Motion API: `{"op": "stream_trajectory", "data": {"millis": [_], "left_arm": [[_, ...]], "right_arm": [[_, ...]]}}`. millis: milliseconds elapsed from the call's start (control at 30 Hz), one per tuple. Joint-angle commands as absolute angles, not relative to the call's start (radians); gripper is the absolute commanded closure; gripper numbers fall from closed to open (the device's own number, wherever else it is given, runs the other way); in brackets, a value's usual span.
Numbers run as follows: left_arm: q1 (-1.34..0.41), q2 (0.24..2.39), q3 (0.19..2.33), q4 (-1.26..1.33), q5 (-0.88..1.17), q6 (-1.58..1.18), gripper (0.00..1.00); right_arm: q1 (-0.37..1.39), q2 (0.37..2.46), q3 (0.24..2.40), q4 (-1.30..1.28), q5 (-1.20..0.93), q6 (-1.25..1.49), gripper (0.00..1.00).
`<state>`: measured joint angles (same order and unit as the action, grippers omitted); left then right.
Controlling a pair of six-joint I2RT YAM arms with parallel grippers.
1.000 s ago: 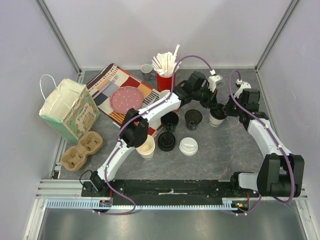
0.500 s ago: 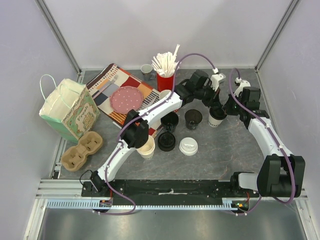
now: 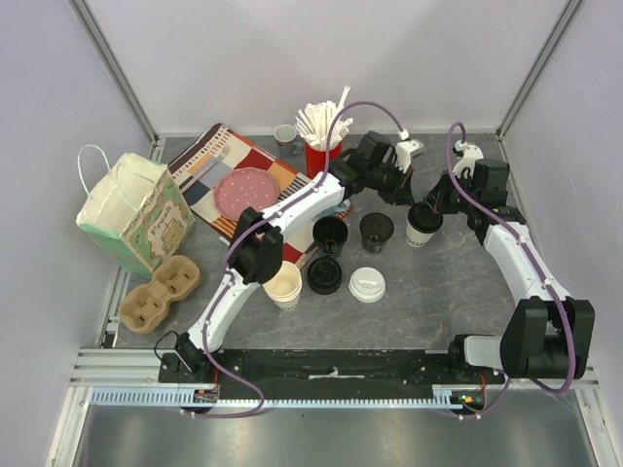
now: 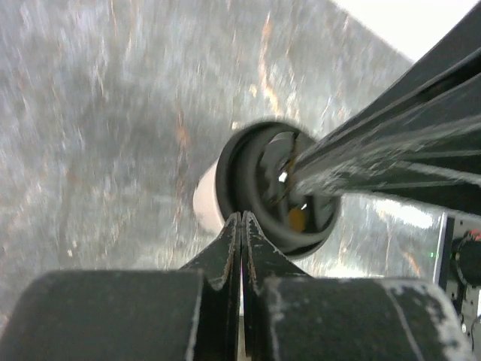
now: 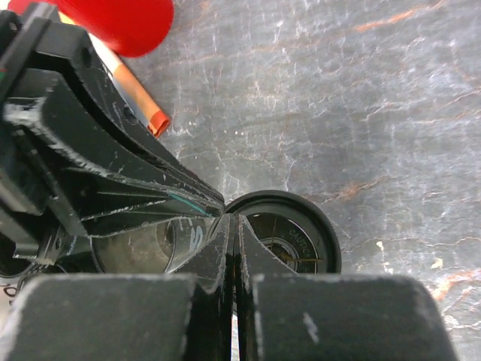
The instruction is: Pack the takeout coffee
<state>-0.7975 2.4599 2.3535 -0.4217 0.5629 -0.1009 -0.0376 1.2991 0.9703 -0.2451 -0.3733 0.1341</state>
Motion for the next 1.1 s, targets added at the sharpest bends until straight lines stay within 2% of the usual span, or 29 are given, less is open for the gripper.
{"op": "stream_trajectory", "data": {"millis": [0, 267, 667, 1067], "left_arm": [[-0.799, 2.416, 2.277, -0.422, 0.623, -0.103, 0.98], [-0.807, 2.430, 2.241, -0.405, 0.607, -0.098, 0.98], [-0.804, 2.399, 2.396, -0.457, 0.630, -0.086, 0.98], [-0.815, 2.424, 2.235, -0.420, 0.611, -0.084, 0.98]], "right_arm": [[-0.035, 1.362, 0.896, -0.129, -0.425, 0.138, 1.00], [-0.035, 1.365, 0.845, -0.133, -0.353, 0.144, 1.00], [-0.032, 1.279, 0.974, -0.232, -0.400, 0.140, 1.00], [-0.051, 1.330, 0.836, -0.189, -0.333, 0.158, 1.00]]}}
